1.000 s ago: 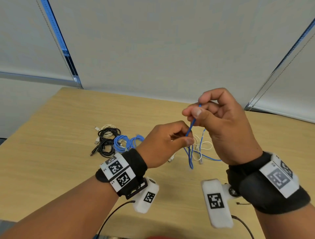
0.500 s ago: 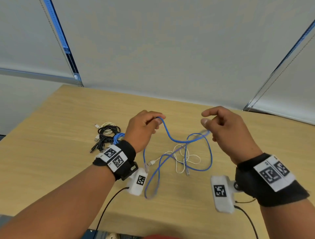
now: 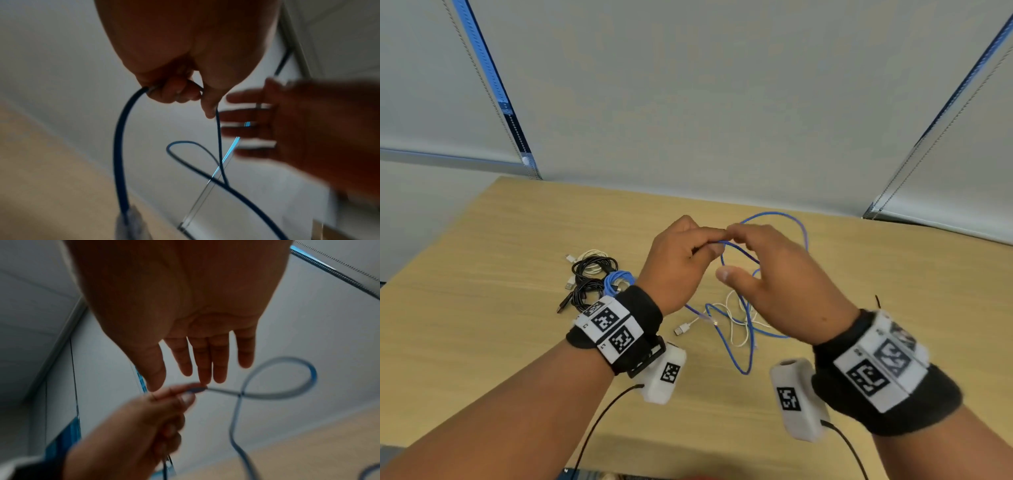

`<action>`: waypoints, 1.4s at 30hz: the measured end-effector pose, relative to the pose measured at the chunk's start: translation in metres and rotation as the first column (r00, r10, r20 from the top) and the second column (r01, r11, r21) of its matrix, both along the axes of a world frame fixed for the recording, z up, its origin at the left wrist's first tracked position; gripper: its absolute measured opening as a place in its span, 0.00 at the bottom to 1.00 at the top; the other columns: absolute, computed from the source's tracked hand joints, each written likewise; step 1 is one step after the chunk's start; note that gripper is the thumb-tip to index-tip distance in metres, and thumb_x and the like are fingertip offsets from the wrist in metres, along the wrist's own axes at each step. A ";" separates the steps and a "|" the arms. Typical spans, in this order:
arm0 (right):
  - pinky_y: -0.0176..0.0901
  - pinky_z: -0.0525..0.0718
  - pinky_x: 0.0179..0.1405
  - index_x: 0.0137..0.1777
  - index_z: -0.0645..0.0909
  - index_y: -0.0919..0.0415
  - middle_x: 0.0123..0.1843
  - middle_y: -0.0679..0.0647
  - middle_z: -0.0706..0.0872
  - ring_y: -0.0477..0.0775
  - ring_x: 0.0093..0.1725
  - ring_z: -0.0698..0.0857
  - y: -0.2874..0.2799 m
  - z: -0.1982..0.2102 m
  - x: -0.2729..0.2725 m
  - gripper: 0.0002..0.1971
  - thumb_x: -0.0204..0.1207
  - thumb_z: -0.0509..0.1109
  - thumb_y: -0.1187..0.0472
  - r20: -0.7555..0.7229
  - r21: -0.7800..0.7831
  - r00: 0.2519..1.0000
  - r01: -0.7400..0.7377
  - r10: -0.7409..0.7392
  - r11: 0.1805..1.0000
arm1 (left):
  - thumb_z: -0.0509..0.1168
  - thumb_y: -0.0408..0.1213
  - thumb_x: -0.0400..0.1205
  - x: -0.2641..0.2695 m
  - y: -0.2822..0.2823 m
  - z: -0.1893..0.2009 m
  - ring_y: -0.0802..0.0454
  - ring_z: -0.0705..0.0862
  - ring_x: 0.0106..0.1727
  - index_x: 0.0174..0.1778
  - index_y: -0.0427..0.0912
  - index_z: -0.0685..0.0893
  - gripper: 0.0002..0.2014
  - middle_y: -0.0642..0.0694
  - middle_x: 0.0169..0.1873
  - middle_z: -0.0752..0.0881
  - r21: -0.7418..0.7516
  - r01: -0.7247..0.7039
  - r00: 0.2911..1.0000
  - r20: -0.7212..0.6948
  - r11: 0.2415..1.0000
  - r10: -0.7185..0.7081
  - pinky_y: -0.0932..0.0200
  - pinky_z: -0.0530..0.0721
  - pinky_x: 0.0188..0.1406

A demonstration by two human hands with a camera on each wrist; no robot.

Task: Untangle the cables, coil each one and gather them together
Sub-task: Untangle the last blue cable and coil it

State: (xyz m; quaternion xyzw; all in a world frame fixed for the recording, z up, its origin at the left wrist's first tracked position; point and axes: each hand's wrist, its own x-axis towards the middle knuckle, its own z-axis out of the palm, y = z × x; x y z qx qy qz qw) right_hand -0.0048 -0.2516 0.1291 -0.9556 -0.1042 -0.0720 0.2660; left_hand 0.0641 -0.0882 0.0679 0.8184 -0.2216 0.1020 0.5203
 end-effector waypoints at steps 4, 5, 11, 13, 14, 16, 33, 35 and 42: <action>0.54 0.81 0.60 0.72 0.77 0.49 0.48 0.44 0.86 0.52 0.56 0.85 -0.007 -0.022 0.006 0.19 0.83 0.70 0.50 -0.100 0.039 0.995 0.035 -0.031 0.999 | 0.72 0.38 0.80 -0.002 0.007 -0.001 0.53 0.84 0.39 0.51 0.58 0.92 0.09 0.45 0.42 0.88 -0.188 0.071 0.980 -0.168 0.980 -0.103 0.56 0.82 0.43; 0.53 0.83 0.53 0.63 0.82 0.49 0.41 0.43 0.84 0.53 0.48 0.86 -0.010 -0.024 0.009 0.11 0.84 0.69 0.51 -0.110 0.087 0.994 0.037 -0.027 0.995 | 0.73 0.39 0.79 -0.002 0.010 -0.002 0.54 0.81 0.33 0.49 0.57 0.92 0.08 0.44 0.39 0.87 -0.214 0.069 0.971 -0.211 0.974 -0.115 0.55 0.81 0.37; 0.39 0.82 0.28 0.41 0.84 0.50 0.30 0.50 0.82 0.47 0.28 0.82 -0.044 -0.031 0.028 0.09 0.83 0.68 0.52 -0.012 0.418 0.970 0.225 -0.242 0.880 | 0.68 0.32 0.86 -0.010 0.032 -0.022 0.54 0.76 0.23 0.41 0.44 0.89 0.09 0.49 0.27 0.81 -0.397 0.082 0.817 -0.498 0.914 -0.290 0.39 0.89 0.48; 0.39 0.83 0.30 0.39 0.83 0.50 0.30 0.53 0.84 0.47 0.28 0.84 -0.051 -0.040 0.033 0.11 0.83 0.68 0.51 -0.073 0.375 0.968 0.250 -0.240 0.893 | 0.68 0.36 0.85 -0.014 0.035 -0.020 0.53 0.76 0.23 0.40 0.44 0.88 0.08 0.48 0.26 0.78 -0.592 0.026 0.742 -0.529 0.805 -0.413 0.44 0.89 0.49; 0.44 0.84 0.34 0.39 0.83 0.50 0.31 0.52 0.85 0.48 0.30 0.86 -0.052 -0.047 0.033 0.12 0.84 0.67 0.50 -0.123 0.278 0.970 0.236 -0.209 0.931 | 0.68 0.40 0.84 -0.015 0.036 -0.016 0.52 0.78 0.23 0.40 0.43 0.87 0.08 0.47 0.27 0.80 -0.694 -0.013 0.712 -0.511 0.720 -0.481 0.45 0.90 0.51; 0.52 0.86 0.45 0.39 0.81 0.49 0.34 0.51 0.87 0.53 0.37 0.88 -0.046 -0.063 0.027 0.15 0.86 0.63 0.46 -0.235 0.063 0.966 0.127 -0.109 0.990 | 0.66 0.46 0.84 -0.012 0.035 -0.006 0.49 0.87 0.30 0.43 0.41 0.87 0.12 0.45 0.32 0.87 -0.832 -0.088 0.693 -0.446 0.548 -0.566 0.45 0.90 0.56; 0.46 0.79 0.37 0.42 0.79 0.47 0.28 0.42 0.76 0.46 0.31 0.76 0.003 -0.031 -0.013 0.12 0.89 0.62 0.52 -0.073 0.209 0.954 -0.272 0.292 0.939 | 0.55 0.52 0.89 -0.014 0.011 -0.022 0.61 0.89 0.61 0.62 0.58 0.89 0.17 0.57 0.56 0.92 -0.232 0.210 0.885 -0.368 0.950 -0.286 0.58 0.82 0.67; 0.45 0.81 0.42 0.41 0.81 0.46 0.33 0.41 0.81 0.45 0.37 0.81 -0.005 -0.025 -0.005 0.13 0.88 0.64 0.57 -0.002 0.323 0.978 -0.197 0.209 0.925 | 0.53 0.52 0.91 -0.022 0.005 -0.021 0.59 0.91 0.47 0.58 0.55 0.90 0.18 0.52 0.39 0.92 -0.347 0.262 0.837 -0.383 0.900 -0.391 0.65 0.83 0.59; 0.49 0.86 0.48 0.46 0.80 0.58 0.47 0.49 0.87 0.45 0.52 0.88 -0.011 -0.038 -0.002 0.10 0.89 0.61 0.58 -0.033 0.564 0.998 -0.022 0.050 0.826 | 0.53 0.55 0.90 -0.029 0.004 -0.009 0.35 0.94 0.48 0.48 0.40 0.84 0.23 0.45 0.20 0.71 -0.395 0.317 0.747 -0.457 0.863 -0.483 0.50 0.86 0.65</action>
